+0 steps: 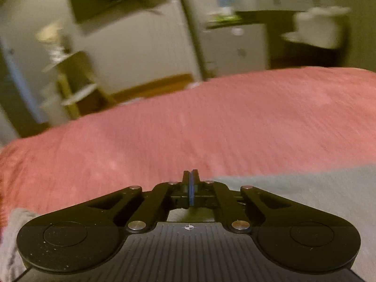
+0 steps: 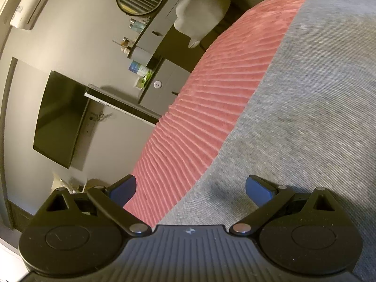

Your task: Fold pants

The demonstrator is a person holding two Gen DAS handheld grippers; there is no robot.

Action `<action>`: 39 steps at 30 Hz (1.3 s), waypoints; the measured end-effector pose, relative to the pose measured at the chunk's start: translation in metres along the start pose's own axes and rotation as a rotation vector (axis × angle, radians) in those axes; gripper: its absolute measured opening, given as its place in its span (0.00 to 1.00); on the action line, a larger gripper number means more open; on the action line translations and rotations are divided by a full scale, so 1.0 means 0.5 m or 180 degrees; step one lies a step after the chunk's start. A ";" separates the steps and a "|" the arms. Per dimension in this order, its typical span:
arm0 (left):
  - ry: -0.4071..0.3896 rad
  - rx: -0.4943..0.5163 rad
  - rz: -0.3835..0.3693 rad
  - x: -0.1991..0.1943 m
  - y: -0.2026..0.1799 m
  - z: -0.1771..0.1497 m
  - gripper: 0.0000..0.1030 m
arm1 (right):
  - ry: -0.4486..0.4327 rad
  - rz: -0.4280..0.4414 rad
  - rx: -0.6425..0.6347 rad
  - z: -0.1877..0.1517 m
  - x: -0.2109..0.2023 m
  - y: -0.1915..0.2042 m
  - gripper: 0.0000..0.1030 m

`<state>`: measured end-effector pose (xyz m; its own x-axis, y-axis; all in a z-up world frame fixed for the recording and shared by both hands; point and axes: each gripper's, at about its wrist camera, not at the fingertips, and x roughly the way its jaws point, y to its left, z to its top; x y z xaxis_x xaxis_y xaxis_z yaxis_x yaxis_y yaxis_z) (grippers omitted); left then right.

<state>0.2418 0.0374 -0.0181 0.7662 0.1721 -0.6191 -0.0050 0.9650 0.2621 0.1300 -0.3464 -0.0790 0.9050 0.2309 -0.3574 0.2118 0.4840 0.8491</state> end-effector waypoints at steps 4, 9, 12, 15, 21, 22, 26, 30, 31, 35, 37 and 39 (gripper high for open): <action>0.0245 -0.0309 -0.0368 -0.015 0.008 -0.001 0.02 | -0.0020 0.0057 0.0096 0.007 -0.004 -0.008 0.96; -0.0057 -0.0022 -0.0834 -0.147 -0.034 -0.063 0.57 | 0.0447 0.0805 0.0190 0.001 0.019 0.007 0.96; 0.0064 -0.0021 -0.1377 -0.177 -0.049 -0.097 0.58 | 0.1286 0.1313 0.0580 -0.030 0.079 0.006 0.96; 0.0206 0.0115 -0.1468 -0.162 -0.082 -0.110 0.58 | 0.1493 0.1241 0.0670 -0.052 0.123 -0.012 0.96; 0.0255 0.0425 -0.1528 -0.102 -0.178 -0.081 0.57 | 0.0281 0.0689 -0.0147 -0.014 0.055 0.021 0.96; 0.0236 0.0511 -0.1449 -0.089 -0.193 -0.079 0.56 | 0.0025 0.0501 -0.0412 -0.007 0.036 0.033 0.96; -0.0105 0.0864 -0.0938 -0.051 -0.247 -0.074 0.59 | -0.0401 0.0308 -0.0216 0.040 -0.018 0.013 0.96; 0.0042 0.0807 -0.0134 0.015 -0.222 -0.046 0.40 | -0.0815 -0.0041 -0.0150 0.061 -0.051 -0.007 0.96; 0.0131 0.0529 -0.0311 0.007 -0.192 -0.036 0.40 | -0.0913 -0.0155 -0.0223 0.062 -0.058 -0.006 0.96; 0.0075 -0.0066 -0.0886 -0.103 -0.079 -0.067 0.73 | -0.1115 -0.0419 -0.0364 0.055 -0.051 0.000 0.97; -0.0040 -0.0091 -0.0859 -0.167 -0.046 -0.116 0.78 | -0.1064 -0.0533 -0.0545 0.048 -0.032 0.008 0.96; -0.0093 -0.0014 -0.0887 -0.223 -0.018 -0.169 0.81 | -0.0985 -0.0628 -0.0710 0.041 -0.030 0.006 0.97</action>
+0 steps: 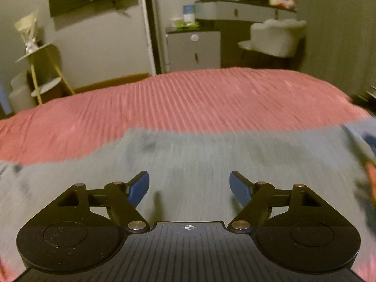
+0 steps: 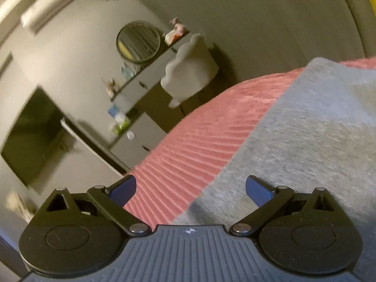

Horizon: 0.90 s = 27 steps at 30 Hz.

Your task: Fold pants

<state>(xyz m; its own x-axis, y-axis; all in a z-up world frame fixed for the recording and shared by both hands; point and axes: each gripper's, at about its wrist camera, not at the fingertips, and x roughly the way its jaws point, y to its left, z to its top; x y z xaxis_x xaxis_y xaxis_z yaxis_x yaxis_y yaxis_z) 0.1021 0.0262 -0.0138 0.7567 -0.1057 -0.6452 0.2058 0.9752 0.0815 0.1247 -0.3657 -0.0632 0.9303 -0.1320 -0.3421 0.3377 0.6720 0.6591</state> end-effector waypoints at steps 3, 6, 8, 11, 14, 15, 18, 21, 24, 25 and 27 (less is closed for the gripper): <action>0.0032 -0.0112 0.0007 -0.045 0.027 -0.047 0.89 | 0.0183 0.0037 -0.0086 0.005 -0.002 0.002 0.97; 0.0114 -0.0411 -0.0073 -0.064 0.066 -0.075 0.91 | 0.0438 -0.0065 0.0154 0.035 -0.038 -0.029 0.96; 0.0165 -0.0717 -0.0099 -0.084 0.096 -0.094 0.92 | 0.0490 -0.0113 0.0459 0.063 -0.081 -0.080 0.96; 0.0314 -0.1119 -0.0069 -0.085 0.128 -0.130 0.92 | 0.0510 -0.0331 0.0684 0.103 -0.139 -0.170 0.96; 0.0453 -0.1215 0.0060 -0.052 0.130 -0.126 0.92 | 0.0510 -0.0798 0.0438 0.144 -0.217 -0.265 0.94; 0.0452 -0.1209 0.0109 -0.045 0.130 -0.125 0.92 | 0.0349 -0.1125 0.0260 0.160 -0.265 -0.285 0.94; 0.0459 -0.1202 0.0168 -0.026 0.126 -0.120 0.92 | -0.0053 -0.1802 0.0190 0.182 -0.380 -0.322 0.97; 0.0483 -0.1139 0.0226 -0.012 0.117 -0.124 0.92 | 0.0038 -0.1159 0.0849 0.184 -0.435 -0.382 0.97; 0.0494 -0.1057 0.0291 -0.017 0.103 -0.124 0.92 | 0.0202 -0.0645 0.1305 0.171 -0.421 -0.407 0.89; 0.0486 -0.1053 0.0298 -0.018 0.104 -0.124 0.92 | 0.0233 -0.0583 0.1325 0.172 -0.412 -0.416 0.81; 0.0480 -0.1081 0.0306 -0.021 0.102 -0.126 0.92 | 0.0310 -0.0542 0.1339 0.169 -0.385 -0.416 0.67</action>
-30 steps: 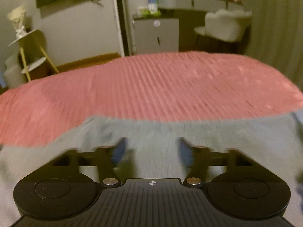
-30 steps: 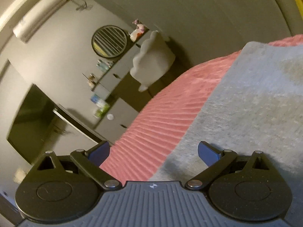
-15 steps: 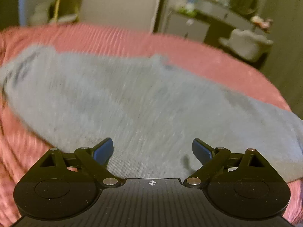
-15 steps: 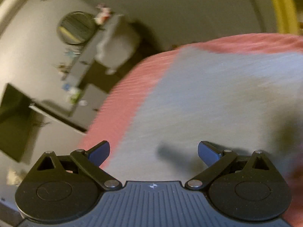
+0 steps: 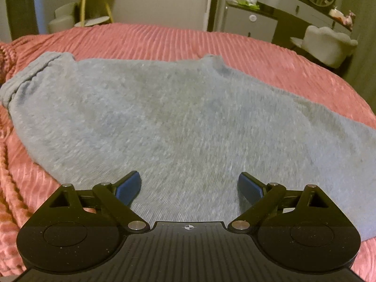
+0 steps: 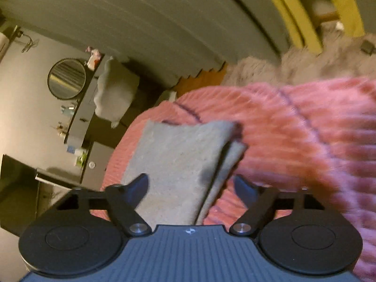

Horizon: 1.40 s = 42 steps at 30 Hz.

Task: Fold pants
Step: 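Close the right gripper on the folded sweatpants corner, then lift the held corner with the right gripper and fold it over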

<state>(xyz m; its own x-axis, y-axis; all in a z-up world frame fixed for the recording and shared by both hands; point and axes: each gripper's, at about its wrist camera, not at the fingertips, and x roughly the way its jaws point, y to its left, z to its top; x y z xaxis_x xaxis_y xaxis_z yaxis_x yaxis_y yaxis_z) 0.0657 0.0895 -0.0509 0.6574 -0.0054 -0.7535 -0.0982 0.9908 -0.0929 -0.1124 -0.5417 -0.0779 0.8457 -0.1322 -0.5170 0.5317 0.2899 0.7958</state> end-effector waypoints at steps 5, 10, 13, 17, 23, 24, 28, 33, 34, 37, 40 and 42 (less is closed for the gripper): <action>0.0012 -0.0031 0.0020 -0.006 -0.003 -0.002 0.92 | 0.0155 -0.0110 0.0313 -0.007 0.062 -0.040 0.33; 0.0024 0.0101 0.0087 0.000 -0.021 -0.002 0.92 | 0.0104 -0.0035 0.0295 0.011 0.077 -0.042 0.26; -0.0088 0.0144 -0.0153 -0.013 -0.025 -0.003 0.92 | 0.0103 -0.0081 -0.0029 0.000 0.089 -0.023 0.26; -0.0245 0.0180 -0.0581 -0.031 -0.031 -0.009 0.93 | 0.0019 -0.0221 -0.0437 -0.024 0.099 -0.010 0.23; 0.0078 0.0523 -0.0200 0.013 -0.070 -0.016 0.93 | -0.0006 -0.0484 -0.0860 -0.038 0.102 0.037 0.27; 0.0066 0.0556 -0.0187 0.012 -0.073 -0.018 0.93 | -0.0003 -0.0488 -0.0868 -0.036 0.104 0.040 0.28; 0.0081 0.0556 -0.0191 0.015 -0.073 -0.020 0.94 | 0.0014 -0.0587 -0.1088 -0.041 0.114 0.062 0.31; 0.0106 0.0525 -0.0200 0.019 -0.073 -0.018 0.95 | 0.0041 -0.0701 -0.1374 -0.054 0.125 0.086 0.45; 0.0105 0.0528 -0.0198 0.018 -0.073 -0.018 0.95 | 0.0045 -0.0714 -0.1427 -0.058 0.128 0.090 0.50; 0.0106 0.0528 -0.0198 0.018 -0.073 -0.018 0.95 | 0.0064 -0.0719 -0.1538 -0.064 0.135 0.100 0.61; 0.0111 0.0521 -0.0200 0.017 -0.074 -0.018 0.95 | 0.0092 -0.0738 -0.1603 -0.065 0.139 0.105 0.67; 0.0113 0.0522 -0.0193 0.018 -0.074 -0.018 0.97 | 0.0142 -0.0708 -0.1630 -0.061 0.141 0.108 0.74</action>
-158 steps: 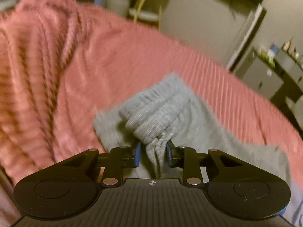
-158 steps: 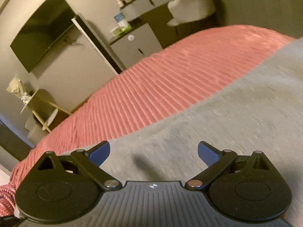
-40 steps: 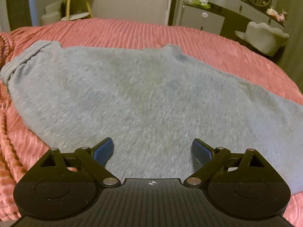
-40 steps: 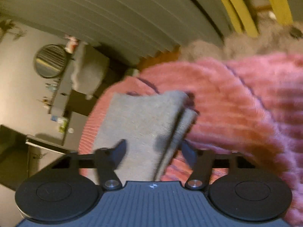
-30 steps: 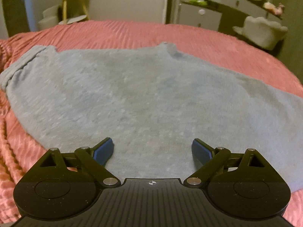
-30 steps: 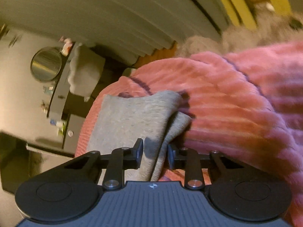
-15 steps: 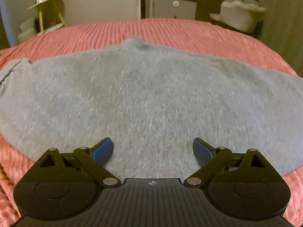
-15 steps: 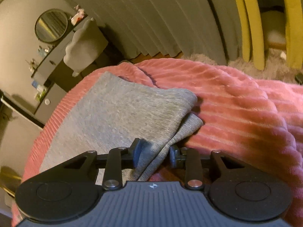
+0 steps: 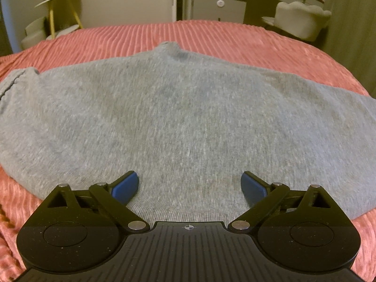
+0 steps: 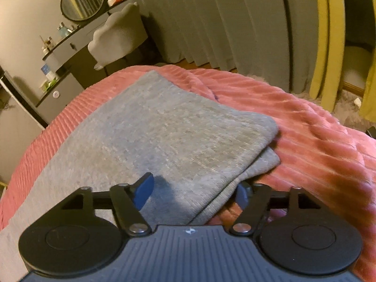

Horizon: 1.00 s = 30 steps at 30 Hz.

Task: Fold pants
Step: 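Lift the held corner with the right gripper and fold it over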

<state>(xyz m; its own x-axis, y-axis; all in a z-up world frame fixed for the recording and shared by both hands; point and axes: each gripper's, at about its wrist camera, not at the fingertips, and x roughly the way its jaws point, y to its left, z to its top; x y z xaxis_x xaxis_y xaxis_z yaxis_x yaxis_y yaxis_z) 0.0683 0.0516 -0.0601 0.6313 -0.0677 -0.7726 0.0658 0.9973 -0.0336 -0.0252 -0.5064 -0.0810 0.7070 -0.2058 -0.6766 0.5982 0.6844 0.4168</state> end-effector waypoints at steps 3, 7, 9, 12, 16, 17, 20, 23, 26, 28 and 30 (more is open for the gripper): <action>0.0004 -0.0009 -0.0004 0.001 0.001 0.000 0.97 | 0.0069 0.0076 -0.0032 0.009 0.005 0.001 0.82; 0.0007 -0.0015 -0.0007 0.002 0.001 0.000 0.97 | 0.0089 0.0111 0.0248 0.022 0.005 -0.007 0.81; 0.0007 -0.0015 -0.0006 0.002 0.001 0.000 0.97 | 0.0044 0.0170 0.0556 0.024 -0.001 -0.028 0.70; 0.0008 -0.0018 -0.0008 0.002 0.001 0.000 0.97 | -0.0015 0.0407 0.1163 0.020 -0.008 -0.088 0.29; 0.0012 -0.0017 -0.0007 0.003 0.001 0.000 0.98 | -0.0009 0.0831 0.1812 -0.003 -0.006 -0.158 0.10; 0.0013 -0.0016 -0.0006 0.003 0.001 -0.001 0.98 | -0.0032 0.0942 0.1931 -0.009 -0.007 -0.169 0.10; 0.0012 -0.0007 -0.0001 0.004 0.001 -0.002 0.98 | -0.0058 0.1086 0.2137 -0.019 0.004 -0.184 0.14; 0.0017 -0.0007 -0.0001 0.004 0.000 -0.002 0.98 | -0.0059 0.1130 0.2350 -0.021 0.025 -0.193 0.14; 0.0026 -0.0009 -0.0002 0.003 0.000 -0.001 0.98 | -0.0043 0.1158 0.2590 -0.019 0.037 -0.197 0.14; 0.0029 -0.0018 -0.0005 0.002 0.000 -0.001 0.98 | -0.0074 0.1007 0.2363 -0.005 0.022 -0.180 0.10; 0.0033 -0.0037 -0.0019 0.001 0.003 0.000 0.98 | -0.0242 0.0829 0.1755 0.015 -0.012 -0.137 0.09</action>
<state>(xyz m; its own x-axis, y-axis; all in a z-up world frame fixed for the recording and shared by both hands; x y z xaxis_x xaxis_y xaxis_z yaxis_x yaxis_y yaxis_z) 0.0685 0.0529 -0.0605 0.6229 -0.0733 -0.7789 0.0604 0.9971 -0.0455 -0.0673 -0.5575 -0.1010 0.8689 -0.1437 -0.4736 0.4950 0.2606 0.8289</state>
